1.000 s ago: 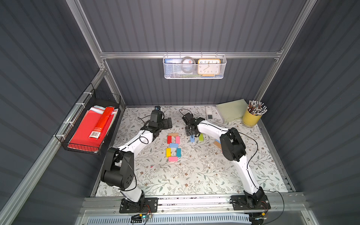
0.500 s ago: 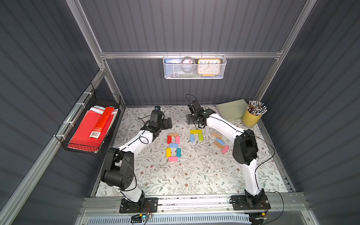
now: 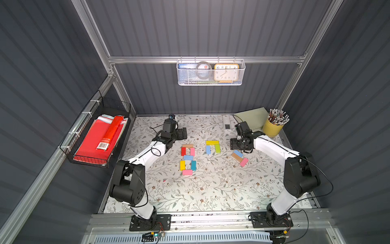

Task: Assemble the number 8 with building blocks
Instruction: Pick up the building block from the center of the board.

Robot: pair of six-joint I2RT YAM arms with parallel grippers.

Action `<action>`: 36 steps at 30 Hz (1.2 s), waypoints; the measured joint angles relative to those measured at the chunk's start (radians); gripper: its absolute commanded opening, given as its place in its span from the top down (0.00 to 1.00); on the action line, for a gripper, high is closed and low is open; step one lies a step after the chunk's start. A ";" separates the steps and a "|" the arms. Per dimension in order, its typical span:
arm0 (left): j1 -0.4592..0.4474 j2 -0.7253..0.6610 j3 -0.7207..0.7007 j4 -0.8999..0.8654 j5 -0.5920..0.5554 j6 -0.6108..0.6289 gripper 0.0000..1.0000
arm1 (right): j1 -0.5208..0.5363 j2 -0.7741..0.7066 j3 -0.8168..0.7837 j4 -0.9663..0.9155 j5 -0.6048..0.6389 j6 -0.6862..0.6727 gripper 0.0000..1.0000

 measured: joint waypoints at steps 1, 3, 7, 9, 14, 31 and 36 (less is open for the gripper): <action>0.000 0.000 0.000 0.000 0.001 0.000 0.03 | 0.002 -0.012 -0.030 0.003 -0.012 -0.026 0.29; 0.000 0.000 0.000 0.000 0.005 0.001 0.03 | 0.007 -0.014 -0.058 0.000 -0.026 -0.067 0.31; 0.000 0.000 0.000 0.000 0.008 0.003 0.03 | 0.005 0.029 -0.058 -0.003 -0.042 -0.118 0.31; 0.000 0.000 0.000 0.000 0.011 0.003 0.03 | 0.002 0.062 -0.058 -0.003 -0.043 -0.132 0.32; 0.000 0.000 0.000 0.000 0.011 0.003 0.03 | 0.000 0.114 -0.055 -0.002 -0.032 -0.152 0.33; 0.000 0.000 0.000 0.000 0.011 0.004 0.03 | -0.013 0.153 -0.051 0.010 0.011 -0.180 0.44; 0.000 0.000 0.000 0.000 0.011 0.005 0.03 | -0.013 0.153 -0.051 0.008 -0.003 -0.191 0.68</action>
